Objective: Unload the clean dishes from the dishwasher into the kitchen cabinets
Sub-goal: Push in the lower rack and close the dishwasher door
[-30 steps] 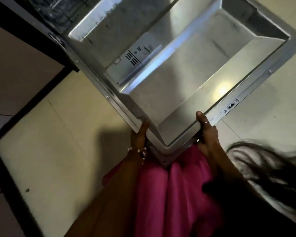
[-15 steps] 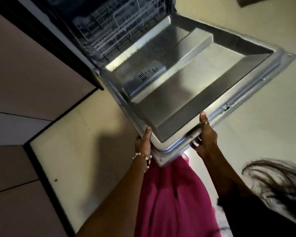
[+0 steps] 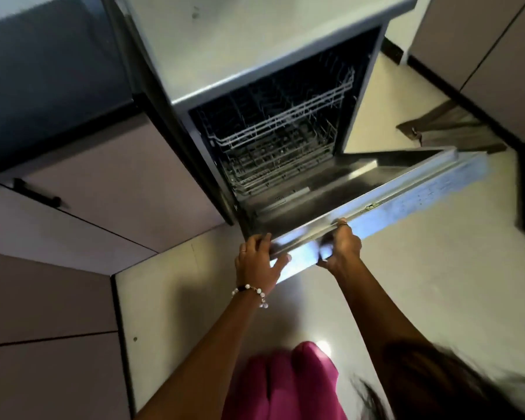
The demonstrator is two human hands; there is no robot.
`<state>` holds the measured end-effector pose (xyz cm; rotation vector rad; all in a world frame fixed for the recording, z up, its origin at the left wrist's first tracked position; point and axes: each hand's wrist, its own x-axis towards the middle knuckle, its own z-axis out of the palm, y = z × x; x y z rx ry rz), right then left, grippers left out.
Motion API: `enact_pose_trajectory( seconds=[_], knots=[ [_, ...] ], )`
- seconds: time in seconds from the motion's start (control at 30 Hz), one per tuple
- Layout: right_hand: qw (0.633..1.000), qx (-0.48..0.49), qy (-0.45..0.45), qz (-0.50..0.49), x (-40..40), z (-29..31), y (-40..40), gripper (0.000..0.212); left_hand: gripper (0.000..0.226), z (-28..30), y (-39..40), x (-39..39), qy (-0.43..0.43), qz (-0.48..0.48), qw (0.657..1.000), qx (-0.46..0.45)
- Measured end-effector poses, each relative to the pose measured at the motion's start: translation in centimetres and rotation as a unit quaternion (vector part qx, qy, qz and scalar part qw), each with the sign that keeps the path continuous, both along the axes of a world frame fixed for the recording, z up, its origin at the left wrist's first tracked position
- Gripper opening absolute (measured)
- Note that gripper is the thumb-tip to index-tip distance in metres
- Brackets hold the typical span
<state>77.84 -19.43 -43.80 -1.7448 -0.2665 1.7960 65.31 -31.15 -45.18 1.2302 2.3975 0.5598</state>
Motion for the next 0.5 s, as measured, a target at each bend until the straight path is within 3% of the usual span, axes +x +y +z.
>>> enact_pose_trajectory(
  seconds=[0.2, 0.33, 0.43, 0.5],
  knots=[
    [0.988, 0.047, -0.094, 0.11, -5.9, 8.3, 4.0, 0.018, 0.088, 4.9, 3.4, -5.1, 0.199, -0.09, 0.973, -0.079],
    [0.974, 0.077, -0.139, 0.164, -9.2, 10.2, 7.1, 0.012, 0.079, 7.4, 6.4, -8.2, 0.258, -0.111, 0.958, -0.051],
    [0.965, 0.093, -0.144, 0.198, -11.7, 11.0, 9.7, 0.024, 0.086, 8.5, 8.8, -10.7, 0.294, -0.107, 0.949, -0.047],
    [0.964, 0.098, -0.13, 0.21, -13.1, 12.0, 11.2, 0.021, 0.093, 8.8, 10.4, -12.4, 0.294, -0.08, 0.951, -0.041]
  ],
)
